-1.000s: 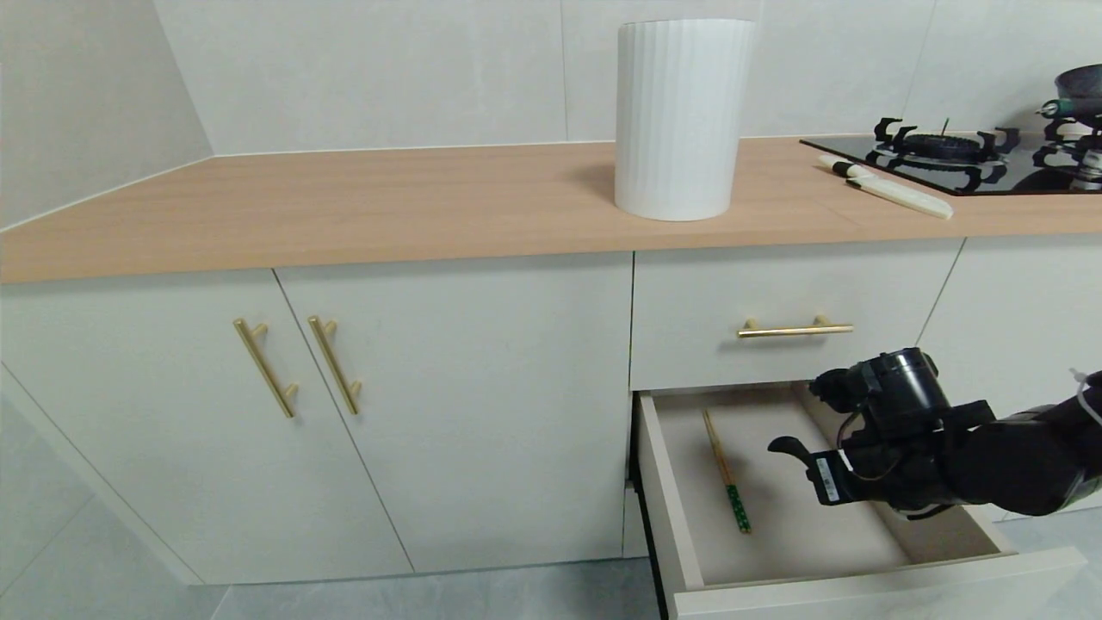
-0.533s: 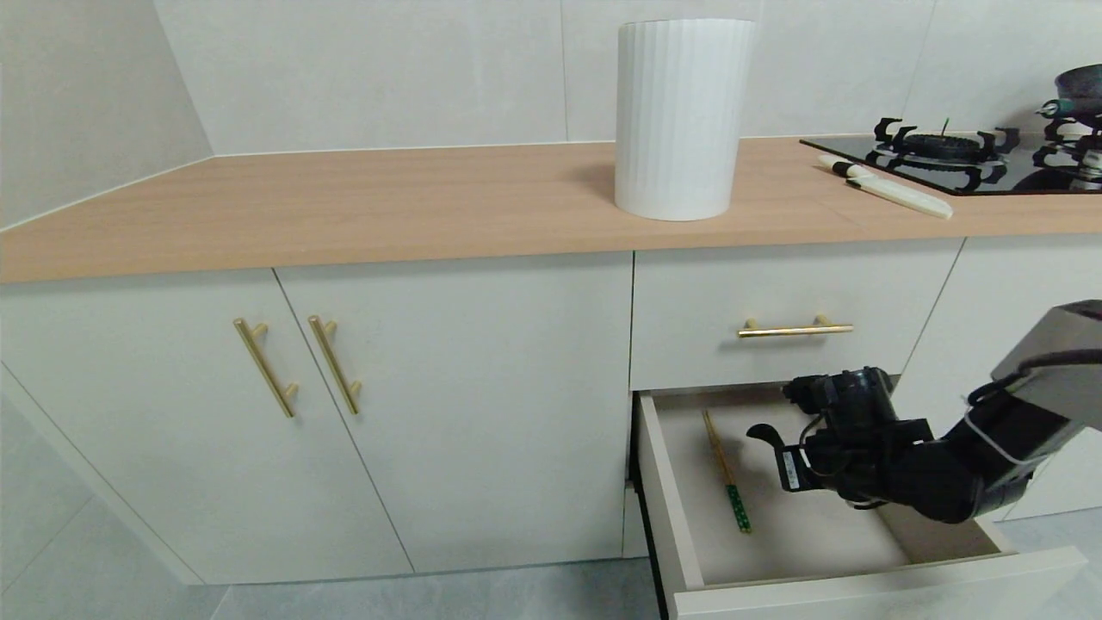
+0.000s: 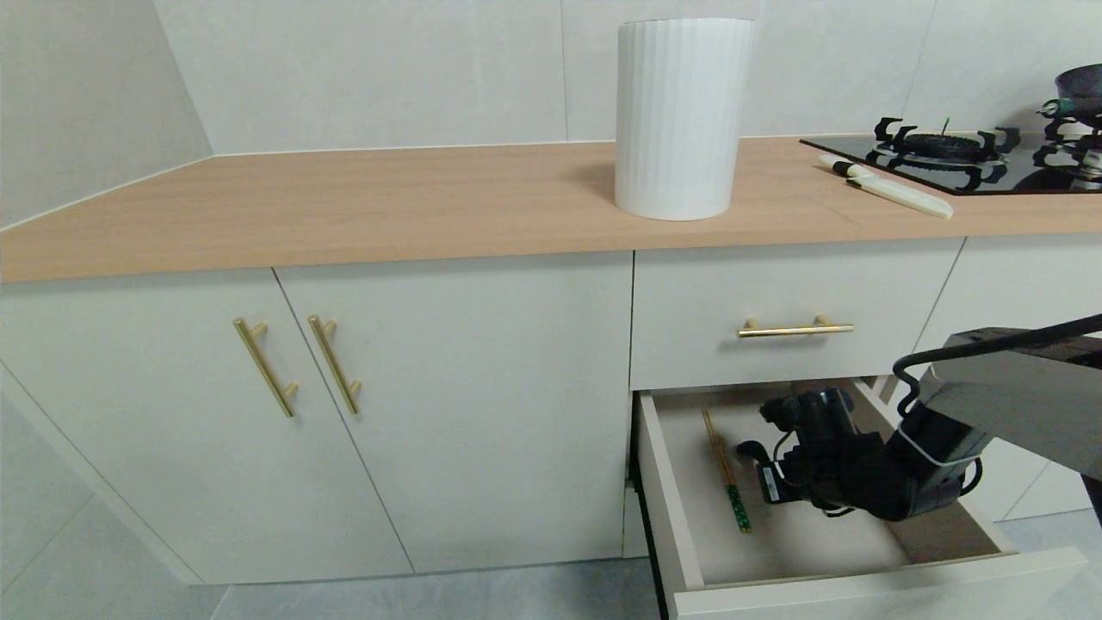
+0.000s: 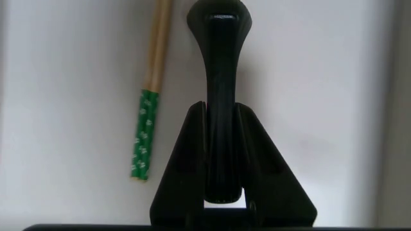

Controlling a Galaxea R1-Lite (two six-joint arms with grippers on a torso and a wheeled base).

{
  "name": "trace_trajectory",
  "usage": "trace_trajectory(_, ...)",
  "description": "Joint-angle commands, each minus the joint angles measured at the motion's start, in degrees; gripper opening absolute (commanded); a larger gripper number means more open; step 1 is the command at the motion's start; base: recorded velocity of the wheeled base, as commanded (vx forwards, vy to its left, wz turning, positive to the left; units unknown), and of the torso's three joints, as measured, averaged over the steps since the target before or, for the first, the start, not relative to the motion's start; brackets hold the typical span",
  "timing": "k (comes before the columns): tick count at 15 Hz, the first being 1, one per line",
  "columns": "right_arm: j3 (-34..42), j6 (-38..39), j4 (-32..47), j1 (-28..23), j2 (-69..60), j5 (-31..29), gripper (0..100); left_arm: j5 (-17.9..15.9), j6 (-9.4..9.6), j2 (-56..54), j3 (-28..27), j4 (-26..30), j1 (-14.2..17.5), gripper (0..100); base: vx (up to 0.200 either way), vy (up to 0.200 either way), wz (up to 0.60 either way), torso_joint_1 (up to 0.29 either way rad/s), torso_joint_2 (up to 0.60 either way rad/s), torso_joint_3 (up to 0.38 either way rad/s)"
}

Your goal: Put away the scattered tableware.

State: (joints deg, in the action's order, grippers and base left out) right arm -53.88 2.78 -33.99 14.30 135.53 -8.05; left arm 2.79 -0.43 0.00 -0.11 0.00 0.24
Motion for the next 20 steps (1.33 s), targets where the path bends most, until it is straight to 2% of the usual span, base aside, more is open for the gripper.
trace_trajectory(1,-1.14,-0.23,-0.03,-0.59,3.16,-0.39,0,0.02,-0.01,0.0,0.02,0.0,0.02,100,0.0,0.0,0.0,0.0,0.0,0.0)
trace_trajectory(9,-1.93,-0.23,-0.03,-1.29,3.68,-0.39,0,0.02,-0.01,0.0,-0.07,0.0,0.02,100,0.0,0.0,0.0,0.0,0.0,0.0)
trace_trajectory(10,-1.93,-0.23,-0.03,-1.29,3.68,-0.39,100,0.02,-0.01,0.0,0.02,0.0,0.02,100,0.0,0.0,0.0,0.0,0.0,0.0)
trace_trajectory(14,-1.66,0.03,-0.11,-1.29,3.16,-0.39,100,0.02,-0.01,0.0,-0.07,0.0,0.02,100,0.0,0.0,0.0,0.0,0.0,0.0)
trace_trajectory(18,3.61,1.18,0.5,-1.38,-9.32,-0.22,100,0.02,-0.01,0.0,-0.07,0.0,0.02,100,0.0,0.0,0.0,0.0,0.0,0.0)
trace_trajectory(20,7.04,1.26,3.4,-1.38,-18.55,-0.3,100,0.02,-0.01,0.0,0.02,0.0,0.02,100,0.0,0.0,0.0,0.0,0.0,0.0)
